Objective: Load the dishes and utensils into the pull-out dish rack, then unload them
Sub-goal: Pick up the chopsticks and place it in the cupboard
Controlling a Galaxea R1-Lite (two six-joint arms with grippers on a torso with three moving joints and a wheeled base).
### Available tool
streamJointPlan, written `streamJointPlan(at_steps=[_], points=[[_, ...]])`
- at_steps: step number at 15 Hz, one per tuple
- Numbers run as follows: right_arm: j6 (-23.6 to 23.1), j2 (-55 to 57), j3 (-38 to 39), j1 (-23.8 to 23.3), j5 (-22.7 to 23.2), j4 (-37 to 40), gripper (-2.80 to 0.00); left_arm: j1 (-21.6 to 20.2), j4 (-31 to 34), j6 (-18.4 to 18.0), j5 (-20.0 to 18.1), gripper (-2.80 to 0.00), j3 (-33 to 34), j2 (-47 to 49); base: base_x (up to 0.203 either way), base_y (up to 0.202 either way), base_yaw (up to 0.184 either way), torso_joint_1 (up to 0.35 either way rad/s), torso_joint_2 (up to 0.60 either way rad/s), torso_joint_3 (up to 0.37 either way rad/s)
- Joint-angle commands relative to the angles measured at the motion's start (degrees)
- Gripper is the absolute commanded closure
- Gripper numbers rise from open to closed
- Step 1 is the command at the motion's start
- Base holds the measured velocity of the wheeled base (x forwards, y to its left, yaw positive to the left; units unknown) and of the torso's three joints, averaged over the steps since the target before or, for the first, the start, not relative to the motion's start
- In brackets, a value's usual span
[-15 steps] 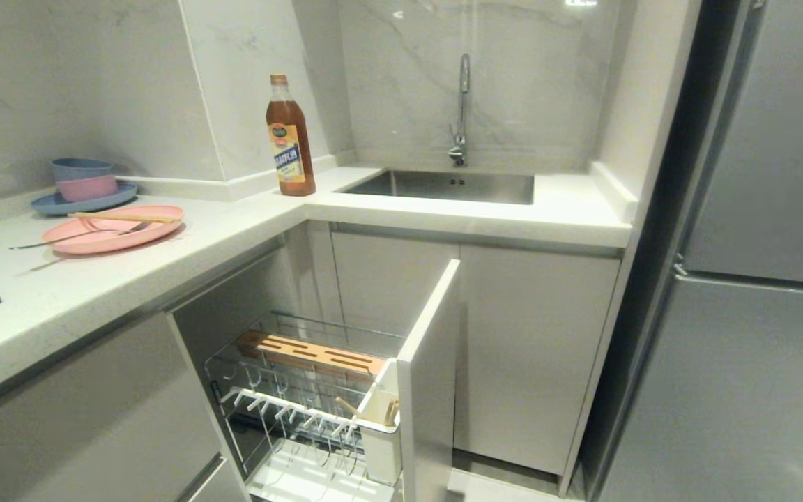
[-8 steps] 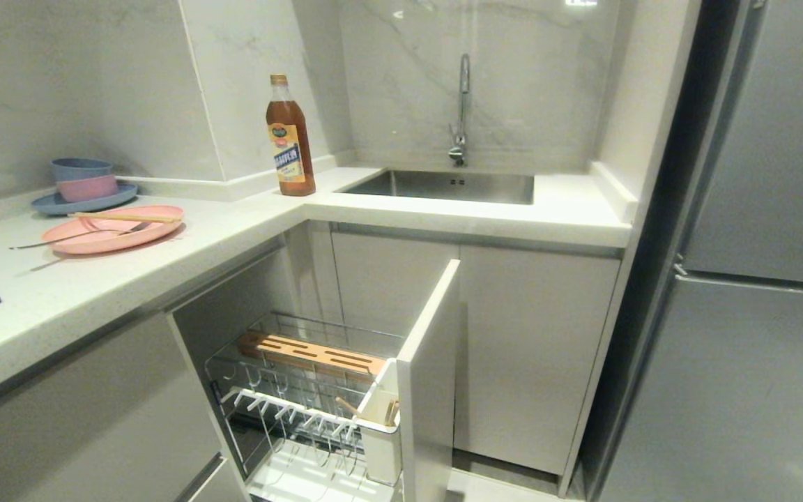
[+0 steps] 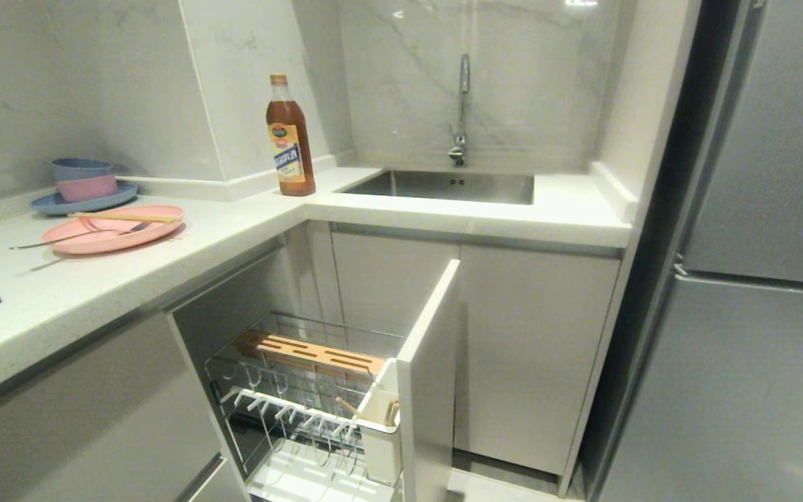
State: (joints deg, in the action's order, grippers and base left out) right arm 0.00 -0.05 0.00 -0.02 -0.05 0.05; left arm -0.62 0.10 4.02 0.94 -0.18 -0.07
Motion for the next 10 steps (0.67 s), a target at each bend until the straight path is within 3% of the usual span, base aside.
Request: streamJointPlan(at_steps=[1, 10], points=[[0.00, 0.05, 0.00, 0.02, 0.05, 0.00, 0.00, -0.04, -0.01, 0.11, 0.07, 0.00, 0.01, 0.07, 0.000, 0.000, 0.000, 0.000, 0.00, 0.000], [0.00, 0.05, 0.00, 0.02, -0.04, -0.04, 0.00, 0.01, -0.01, 0.11, 0.12, 0.00, 0.01, 0.07, 0.000, 0.000, 0.000, 0.001, 0.00, -0.016]])
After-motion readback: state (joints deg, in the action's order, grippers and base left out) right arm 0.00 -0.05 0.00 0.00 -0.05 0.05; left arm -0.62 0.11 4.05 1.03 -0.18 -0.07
